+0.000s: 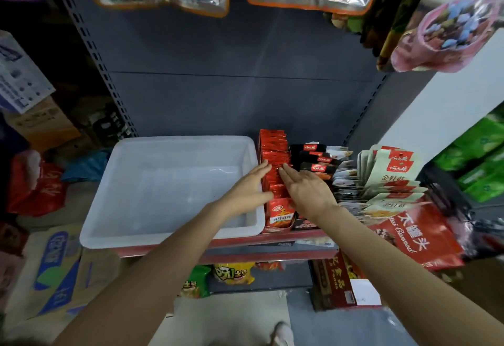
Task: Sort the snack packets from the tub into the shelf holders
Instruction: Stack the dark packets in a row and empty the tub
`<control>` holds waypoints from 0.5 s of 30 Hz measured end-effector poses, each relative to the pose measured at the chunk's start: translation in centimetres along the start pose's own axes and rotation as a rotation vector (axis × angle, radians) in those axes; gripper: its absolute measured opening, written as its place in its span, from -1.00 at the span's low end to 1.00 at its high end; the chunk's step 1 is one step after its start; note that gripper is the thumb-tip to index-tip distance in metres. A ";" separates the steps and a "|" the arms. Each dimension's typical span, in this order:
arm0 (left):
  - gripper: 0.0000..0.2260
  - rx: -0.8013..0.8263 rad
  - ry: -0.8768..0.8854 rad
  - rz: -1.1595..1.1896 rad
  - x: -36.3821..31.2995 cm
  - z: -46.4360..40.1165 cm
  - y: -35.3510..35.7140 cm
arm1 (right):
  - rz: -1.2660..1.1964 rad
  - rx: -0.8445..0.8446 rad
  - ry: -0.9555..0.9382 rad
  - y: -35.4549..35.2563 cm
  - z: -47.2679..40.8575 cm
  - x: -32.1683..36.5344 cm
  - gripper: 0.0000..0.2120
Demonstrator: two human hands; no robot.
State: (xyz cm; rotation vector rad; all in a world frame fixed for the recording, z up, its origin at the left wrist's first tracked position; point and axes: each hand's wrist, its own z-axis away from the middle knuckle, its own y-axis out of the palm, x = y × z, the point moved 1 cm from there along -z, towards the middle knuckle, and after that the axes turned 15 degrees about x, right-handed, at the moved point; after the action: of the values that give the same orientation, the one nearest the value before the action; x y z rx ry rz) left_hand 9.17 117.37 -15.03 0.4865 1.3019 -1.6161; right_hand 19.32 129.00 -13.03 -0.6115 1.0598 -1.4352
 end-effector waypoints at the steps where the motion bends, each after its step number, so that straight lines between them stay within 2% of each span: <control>1: -0.37 -0.045 0.011 0.080 -0.2 -0.2 -0.1 | -0.007 0.029 0.001 -0.3 0.2 -0.1 -0.19; 4: -0.44 -0.079 0.010 0.081 -0.6 -0.9 -0.2 | -0.072 0.096 -0.061 -1.8 0.6 -0.7 -0.04; 6: -0.48 -0.117 0.003 0.047 -0.7 -1.4 -0.6 | -0.166 0.122 -0.130 -3.3 0.5 -1.8 -0.02; 8: -0.51 -0.192 -0.001 -0.007 -0.8 -1.9 -1.3 | -0.278 0.081 -0.159 -5.2 -0.5 -3.3 -0.13; 11: -0.51 -0.212 -0.039 -0.137 -0.8 -3.2 -2.3 | -0.290 -0.018 -0.096 -7.2 -3.6 -5.8 -0.39; 15: -0.41 -0.112 -0.177 -0.352 -0.7 -5.4 -3.0 | -0.234 0.169 -0.080 -7.4 -7.9 -6.7 -0.42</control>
State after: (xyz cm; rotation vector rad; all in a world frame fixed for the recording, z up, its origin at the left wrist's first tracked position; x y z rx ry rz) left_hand 5.53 122.46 -14.78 0.0423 1.3877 -1.8130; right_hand 10.15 136.62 -8.75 -0.6809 0.8137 -1.6703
